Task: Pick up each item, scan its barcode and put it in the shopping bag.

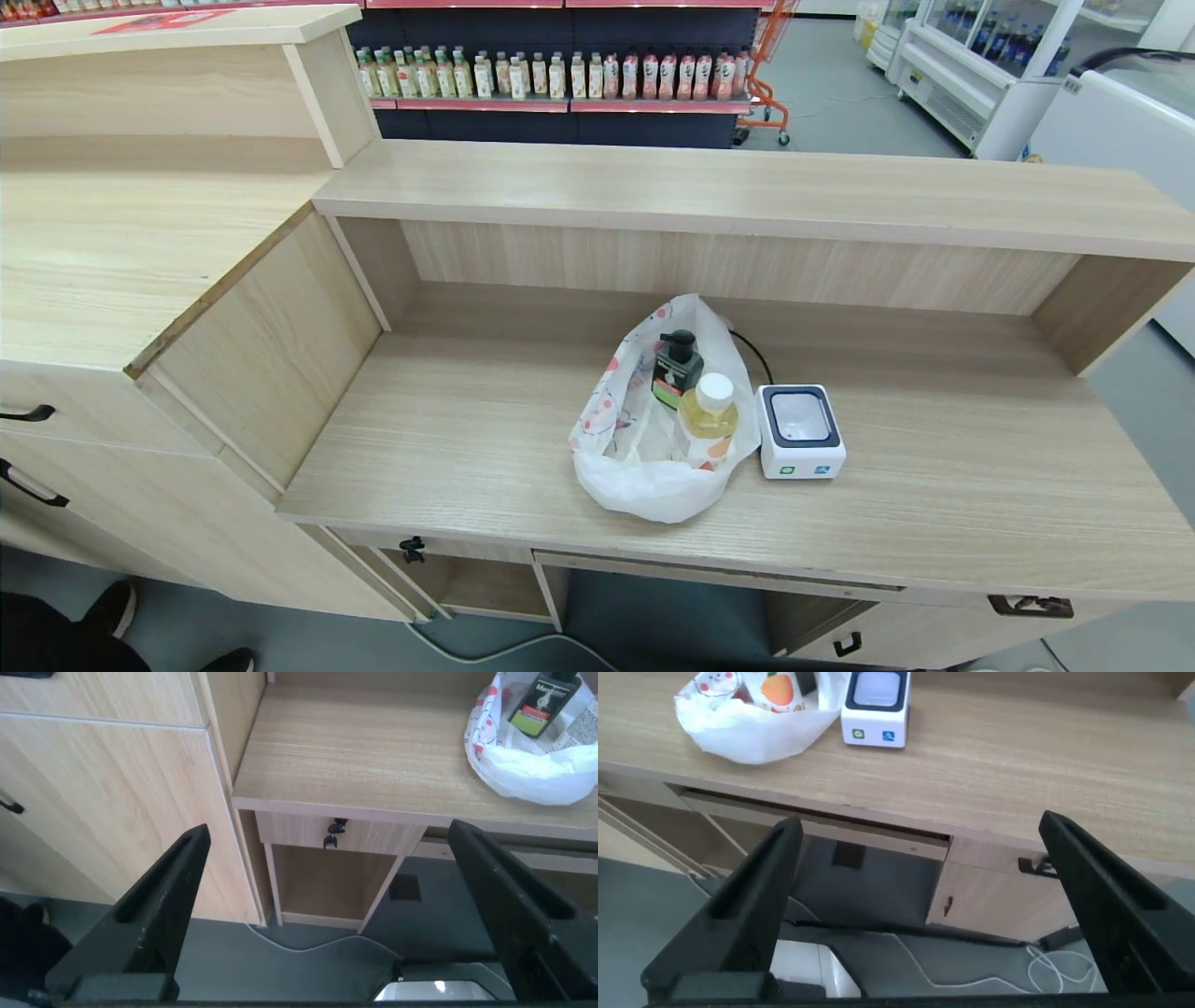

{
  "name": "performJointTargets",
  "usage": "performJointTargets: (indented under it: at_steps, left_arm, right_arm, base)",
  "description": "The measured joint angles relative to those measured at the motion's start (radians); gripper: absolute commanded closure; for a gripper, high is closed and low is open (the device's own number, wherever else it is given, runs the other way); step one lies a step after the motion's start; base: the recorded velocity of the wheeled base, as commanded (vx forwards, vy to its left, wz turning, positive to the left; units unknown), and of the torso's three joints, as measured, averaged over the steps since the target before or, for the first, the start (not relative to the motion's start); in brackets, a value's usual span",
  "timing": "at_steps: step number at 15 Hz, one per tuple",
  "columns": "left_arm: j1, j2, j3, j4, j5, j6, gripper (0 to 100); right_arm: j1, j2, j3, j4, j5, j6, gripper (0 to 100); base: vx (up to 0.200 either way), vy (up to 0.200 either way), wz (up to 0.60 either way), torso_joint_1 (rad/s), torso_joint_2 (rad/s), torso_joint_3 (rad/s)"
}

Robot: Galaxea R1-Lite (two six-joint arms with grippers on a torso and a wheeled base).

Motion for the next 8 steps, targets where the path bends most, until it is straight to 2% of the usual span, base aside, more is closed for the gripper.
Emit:
performJointTargets:
  at_steps: [8]
  left_arm:
    - [0.000,0.000,0.000,0.000,0.000,0.000,0]
  right_arm:
    - [0.005,-0.028,0.000,0.003,-0.004,0.022,0]
  base:
    - [0.000,0.000,0.00,0.000,0.00,0.000]
